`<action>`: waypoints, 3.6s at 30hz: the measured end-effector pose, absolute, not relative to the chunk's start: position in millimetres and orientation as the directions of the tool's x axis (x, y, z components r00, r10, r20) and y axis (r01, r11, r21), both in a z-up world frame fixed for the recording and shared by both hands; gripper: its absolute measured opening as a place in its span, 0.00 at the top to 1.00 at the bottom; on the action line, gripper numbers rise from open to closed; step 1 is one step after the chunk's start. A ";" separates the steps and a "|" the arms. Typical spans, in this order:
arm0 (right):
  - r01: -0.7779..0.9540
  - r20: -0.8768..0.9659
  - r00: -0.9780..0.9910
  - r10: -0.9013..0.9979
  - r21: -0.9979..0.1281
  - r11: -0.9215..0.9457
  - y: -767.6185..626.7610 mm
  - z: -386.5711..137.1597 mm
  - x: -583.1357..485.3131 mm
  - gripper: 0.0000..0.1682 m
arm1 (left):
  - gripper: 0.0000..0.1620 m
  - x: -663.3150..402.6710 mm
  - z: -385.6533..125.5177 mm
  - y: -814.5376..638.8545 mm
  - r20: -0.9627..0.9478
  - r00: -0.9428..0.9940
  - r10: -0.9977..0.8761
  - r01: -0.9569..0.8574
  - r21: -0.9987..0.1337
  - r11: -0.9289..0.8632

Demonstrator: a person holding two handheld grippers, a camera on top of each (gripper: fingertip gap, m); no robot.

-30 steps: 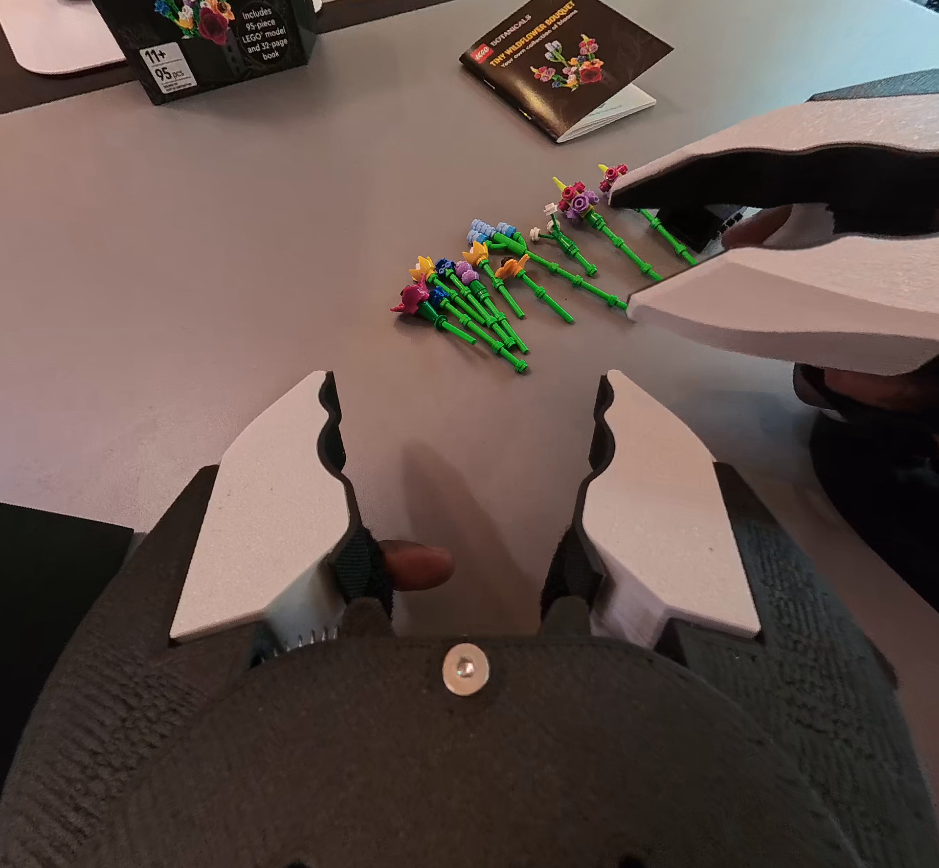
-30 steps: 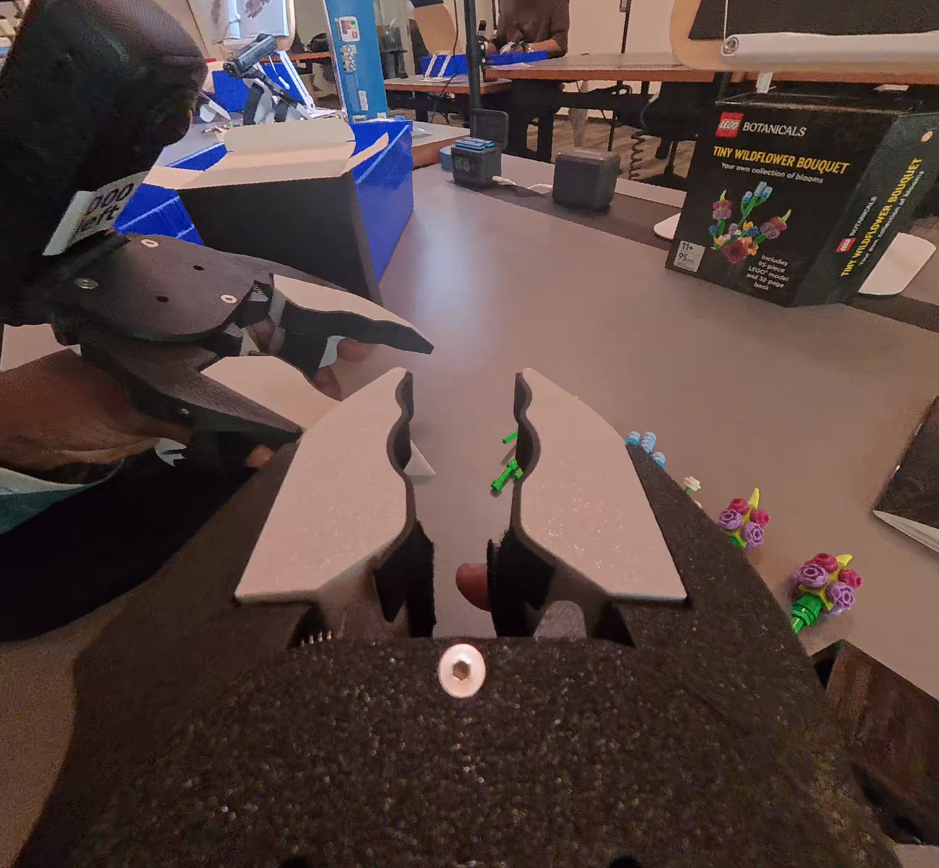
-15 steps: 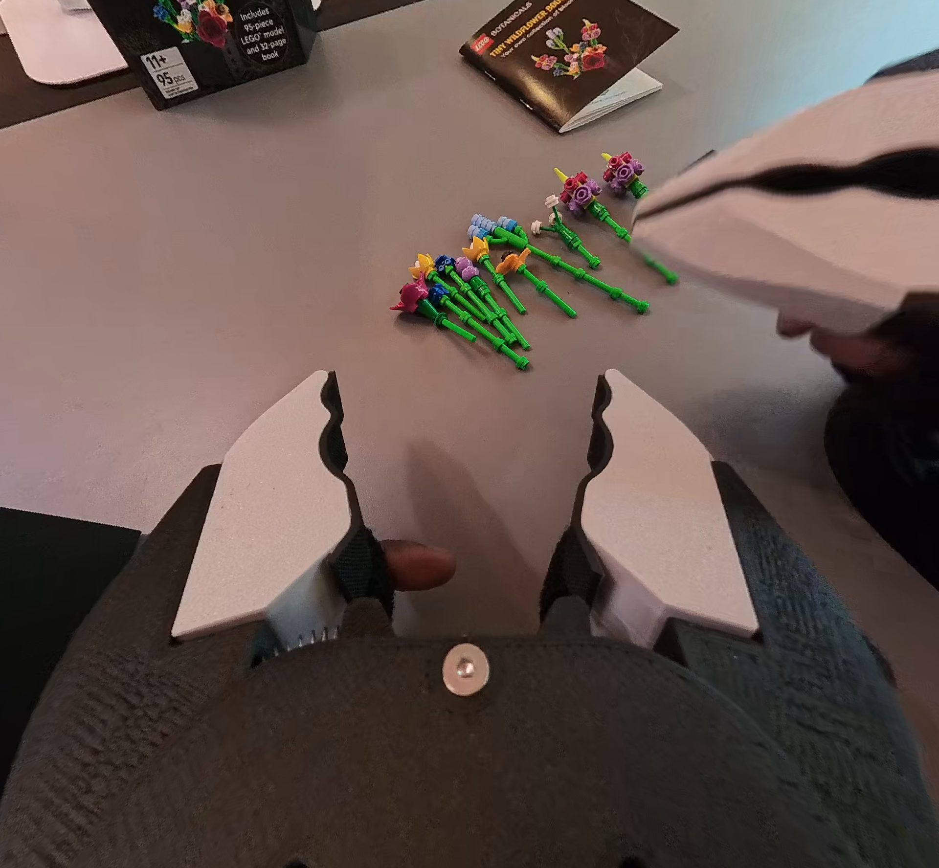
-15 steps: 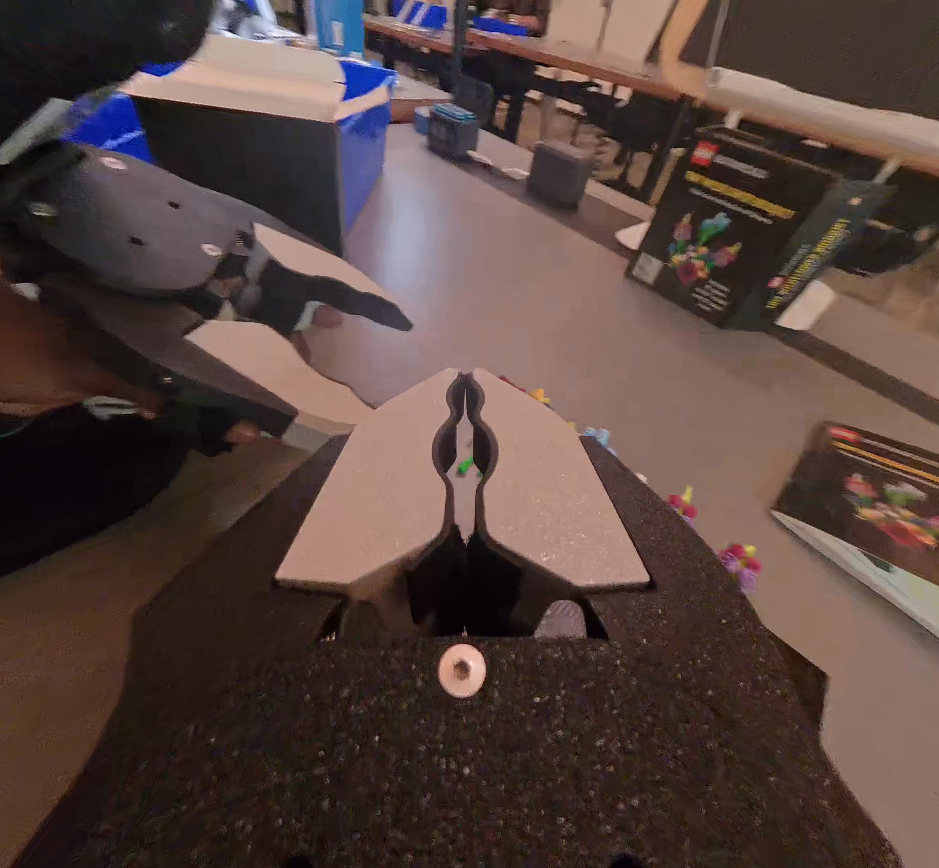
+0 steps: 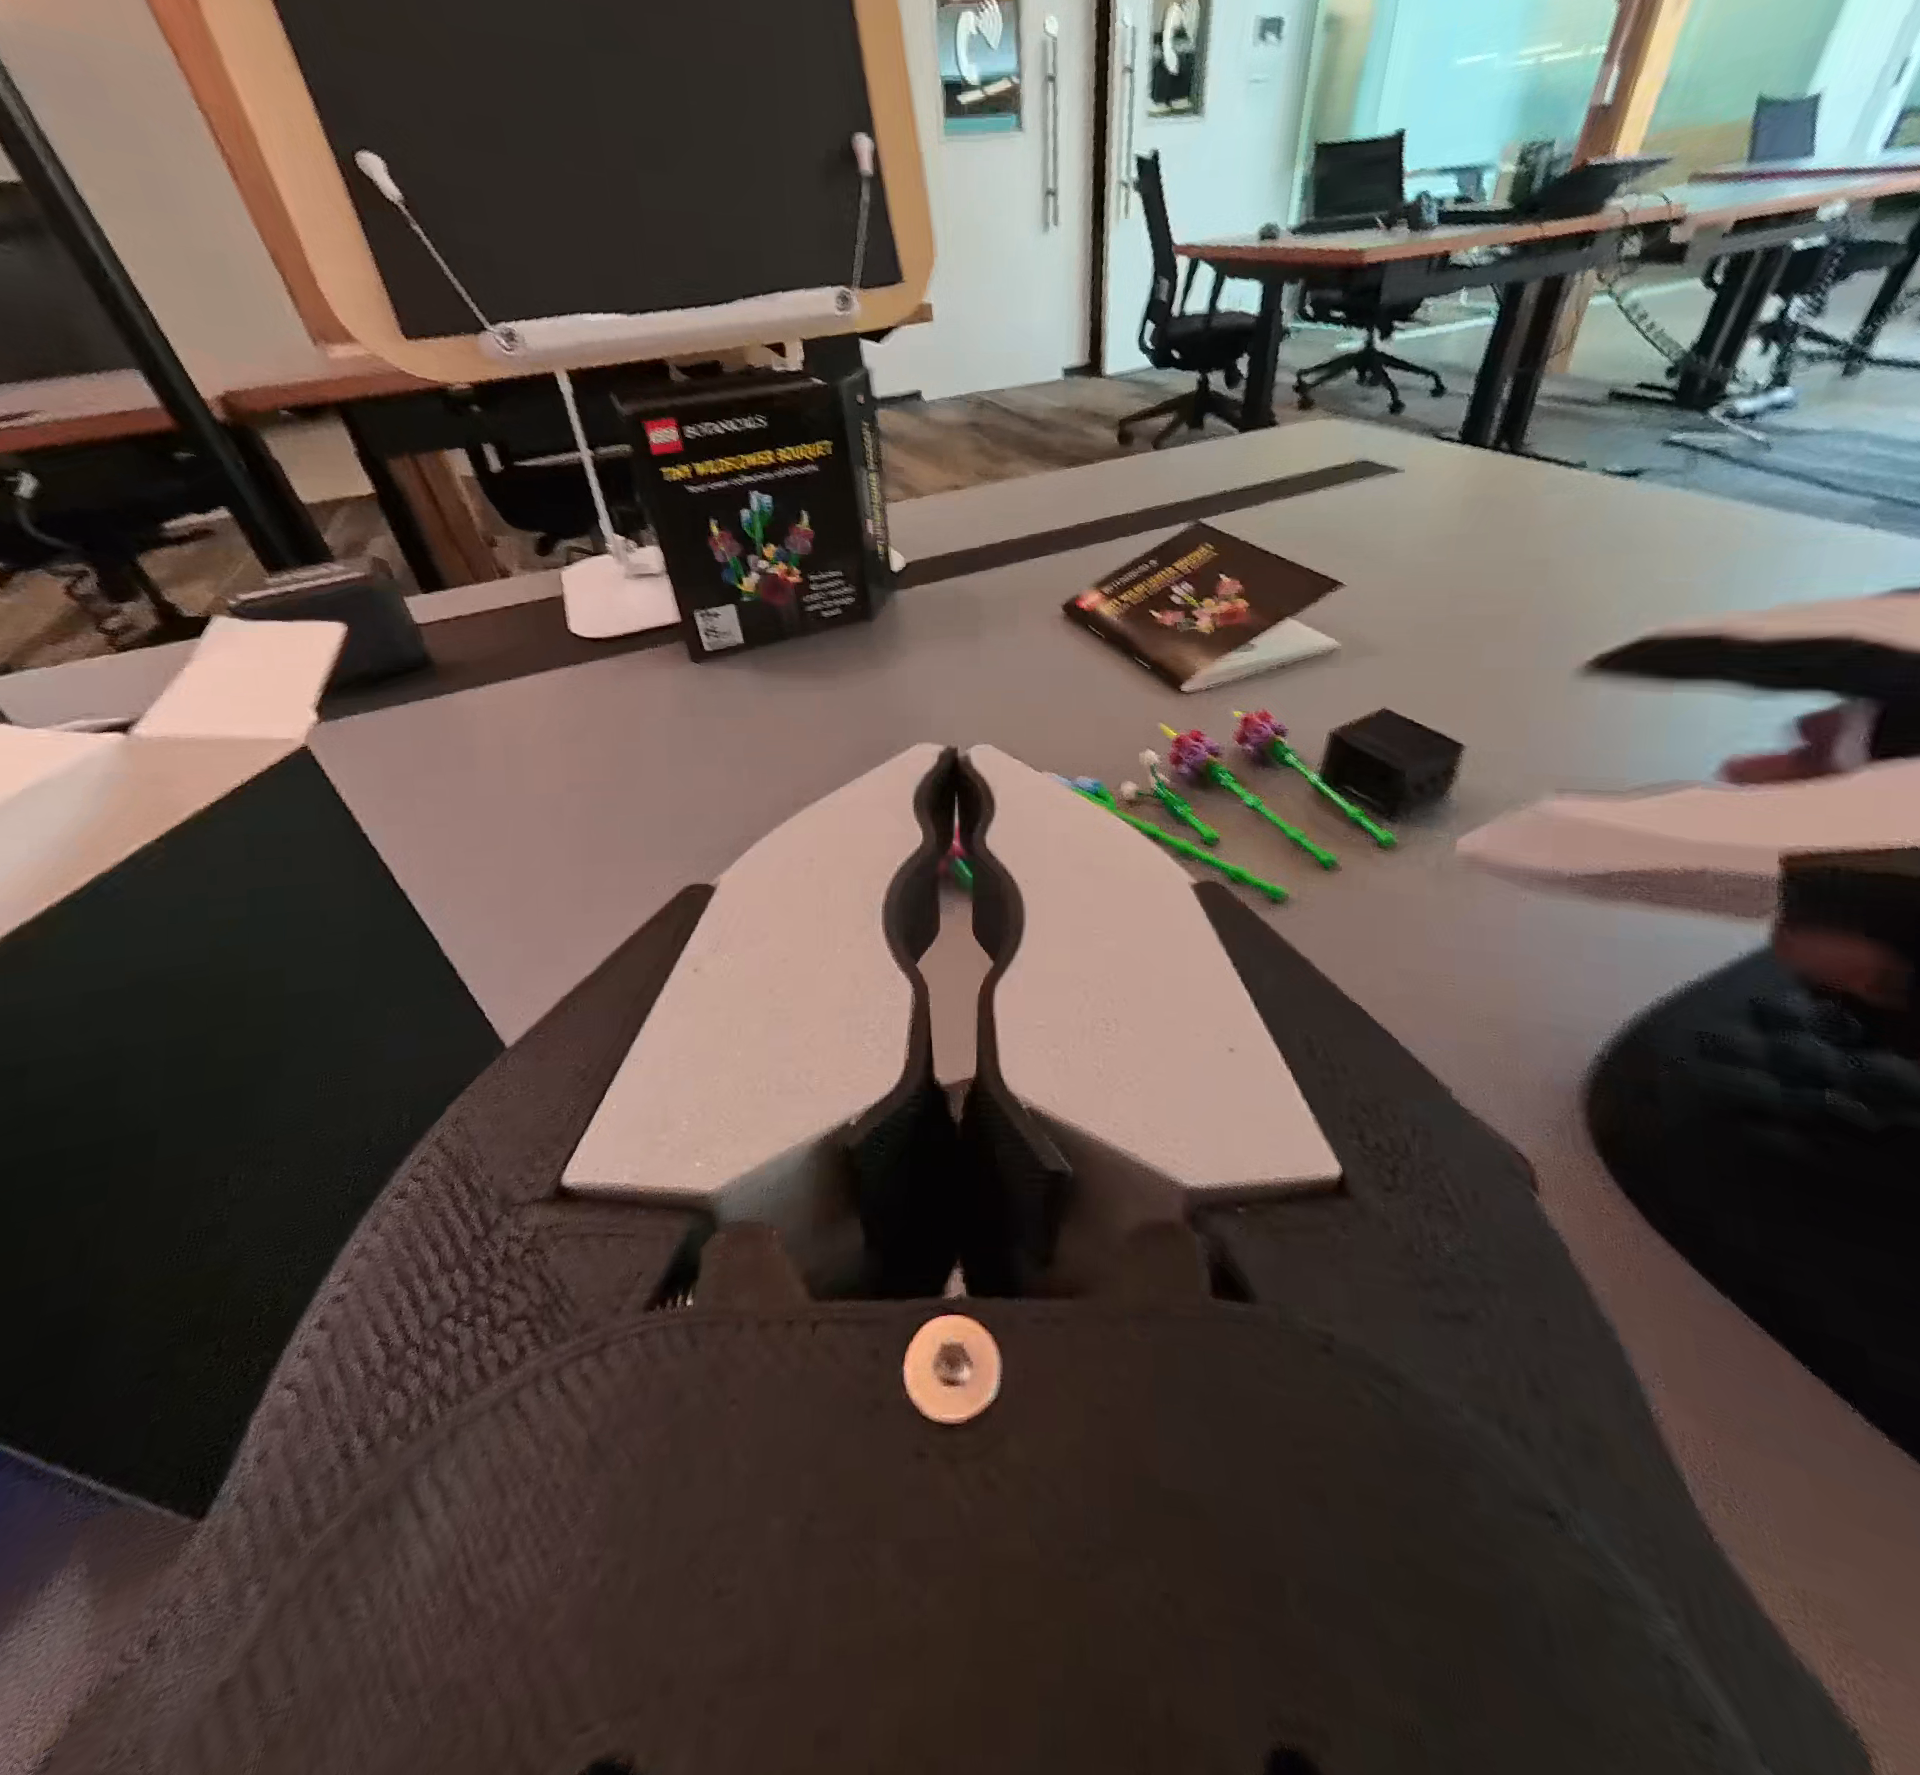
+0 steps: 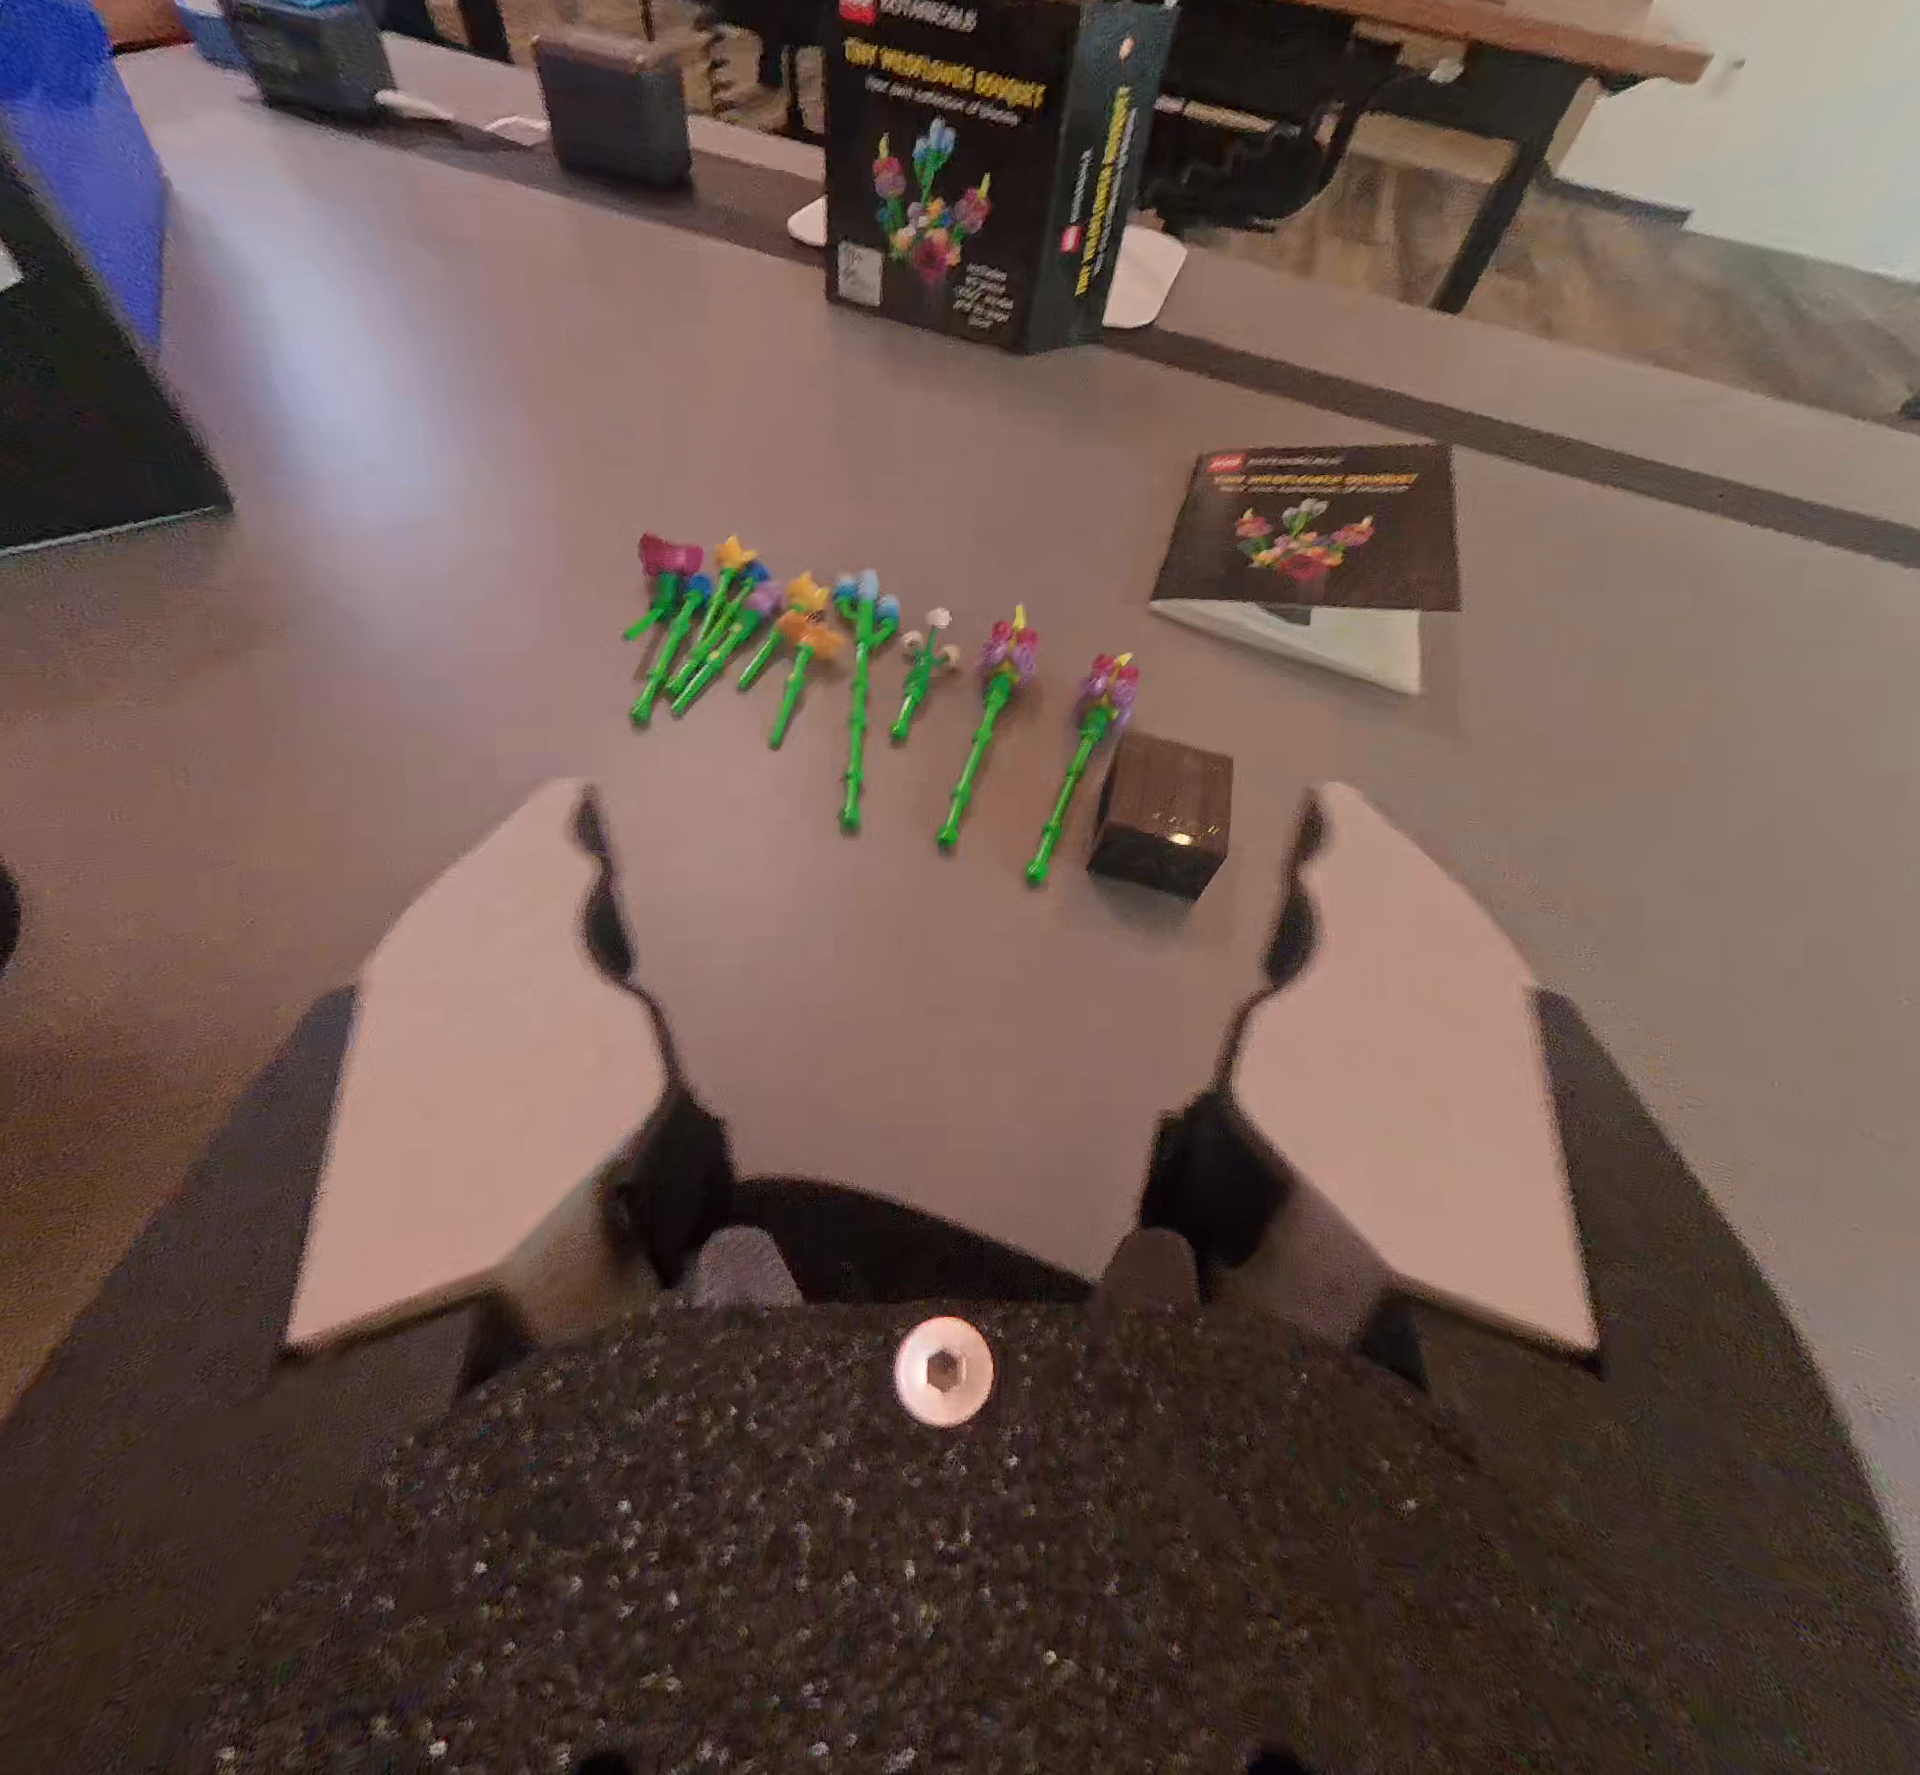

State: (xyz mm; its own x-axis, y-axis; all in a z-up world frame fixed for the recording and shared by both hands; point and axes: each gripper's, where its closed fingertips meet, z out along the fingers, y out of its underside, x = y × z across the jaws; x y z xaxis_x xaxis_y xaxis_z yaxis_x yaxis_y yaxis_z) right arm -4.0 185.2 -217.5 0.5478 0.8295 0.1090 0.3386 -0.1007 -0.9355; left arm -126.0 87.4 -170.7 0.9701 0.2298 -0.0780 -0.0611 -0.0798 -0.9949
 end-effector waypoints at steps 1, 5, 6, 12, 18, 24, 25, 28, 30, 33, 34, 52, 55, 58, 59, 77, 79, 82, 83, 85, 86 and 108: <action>0.358 0.096 0.481 0.872 -0.929 -0.095 169.4 -220.2 -2.9 0.68 | 1.00 -118.9 -172.3 85.0 -0.091 0.973 0.213 -0.071 -0.992 -0.101; 0.285 0.065 0.350 0.934 -0.958 -0.040 133.1 -203.2 -9.6 1.00 | 0.99 -97.7 -181.4 72.5 -0.192 0.960 0.202 -0.143 -0.961 -0.236; 0.278 0.085 0.365 0.927 -0.960 -0.021 131.5 -197.8 -9.0 1.00 | 0.90 -94.4 -181.2 68.0 -0.187 0.958 0.217 -0.133 -0.961 -0.242; 0.445 0.223 0.519 0.825 -0.895 -0.038 149.9 -205.5 7.4 0.12 | 0.13 -87.0 -188.5 49.6 -0.114 0.950 0.290 -0.032 -0.961 -0.273; 0.415 0.122 0.527 0.841 -0.900 -0.130 160.0 -216.7 7.1 0.12 | 0.11 -92.6 -181.5 49.3 -0.162 0.939 0.302 -0.079 -0.960 -0.270; 0.369 0.093 0.565 0.820 -0.917 -0.150 177.2 -229.3 1.6 0.14 | 0.11 -122.6 -178.1 57.7 -0.175 0.923 0.343 -0.093 -0.965 -0.244; 0.371 0.080 0.586 0.806 -0.911 -0.180 181.3 -234.5 3.2 0.18 | 0.11 -132.0 -179.5 59.6 -0.181 0.914 0.364 -0.099 -0.968 -0.231; 0.362 0.079 0.634 0.769 -0.909 -0.205 190.2 -237.6 7.5 0.14 | 0.12 -151.6 -199.4 65.3 -0.184 0.908 0.377 -0.094 -0.965 -0.243; 0.351 0.101 0.656 0.748 -0.918 -0.184 192.7 -235.8 10.1 0.15 | 0.13 -154.5 -213.9 68.1 -0.165 0.918 0.361 -0.059 -0.956 -0.286; 0.392 0.173 0.663 0.729 -0.909 -0.141 193.6 -236.0 9.6 0.14 | 0.13 -150.0 -213.2 69.2 -0.168 0.929 0.331 -0.072 -0.956 -0.283; 0.418 0.196 0.655 0.729 -0.898 -0.134 193.3 -238.7 8.4 0.14 | 0.12 -150.0 -213.6 68.8 -0.166 0.929 0.331 -0.071 -0.957 -0.280; 0.291 0.003 0.578 0.816 -0.935 -0.202 186.8 -232.3 8.9 0.29 | 0.12 -158.4 -211.6 62.6 0.011 0.945 0.326 0.081 -0.977 -0.200; 0.317 -0.002 0.573 0.820 -0.921 -0.224 187.3 -237.4 7.2 0.29 | 0.12 -161.6 -213.0 62.3 0.046 0.942 0.332 0.118 -0.973 -0.199; 0.342 0.027 0.570 0.821 -0.917 -0.208 186.3 -239.2 6.3 0.30 | 0.13 -159.9 -212.2 62.4 0.015 0.942 0.335 0.087 -0.975 -0.202; 0.347 0.036 0.571 0.820 -0.916 -0.201 186.0 -239.2 6.5 0.30 | 0.14 -159.7 -212.2 62.4 0.004 0.941 0.339 0.078 -0.976 -0.204; 0.367 0.082 0.550 0.831 -0.918 -0.152 180.2 -238.3 6.0 0.27 | 0.19 -153.4 -210.3 63.1 -0.070 0.942 0.328 0.001 -0.977 -0.211; 0.357 0.082 0.552 0.830 -0.923 -0.146 180.0 -236.3 6.5 0.27 | 0.19 -152.2 -209.8 63.2 -0.081 0.942 0.325 -0.011 -0.977 -0.211; 0.326 0.069 0.552 0.831 -0.935 -0.139 179.8 -231.8 7.3 0.30 | 0.21 -151.6 -208.2 62.4 -0.079 0.943 0.324 -0.014 -0.980 -0.200; 0.298 0.053 0.549 0.834 -0.945 -0.137 179.4 -228.2 7.7 0.34 | 0.21 -151.9 -208.2 62.4 -0.073 0.944 0.323 -0.008 -0.980 -0.198; 0.223 -0.008 0.512 0.859 -0.964 -0.142 176.2 -217.8 8.4 0.50 | 0.22 -152.5 -208.9 62.7 -0.060 0.946 0.320 0.006 -0.980 -0.200; 0.190 -0.050 0.491 0.870 -0.968 -0.164 177.5 -211.9 9.4 0.55 | 0.22 -152.5 -209.1 62.8 -0.054 0.946 0.318 0.011 -0.980 -0.200; 0.590 0.163 0.501 0.850 -0.783 -0.197 266.9 -269.7 4.5 0.70 | 0.28 -144.7 -207.1 64.3 -0.090 0.951 0.297 -0.030 -0.979 -0.202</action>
State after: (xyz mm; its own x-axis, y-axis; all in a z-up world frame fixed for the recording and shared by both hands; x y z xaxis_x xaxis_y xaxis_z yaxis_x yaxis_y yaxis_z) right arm 4.5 266.9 -269.7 0.5012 0.8497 0.1634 0.5898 -0.1974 -0.7830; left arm -144.7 64.3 -207.1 0.9507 0.2968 -0.0898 -0.0295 -0.2015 -0.9790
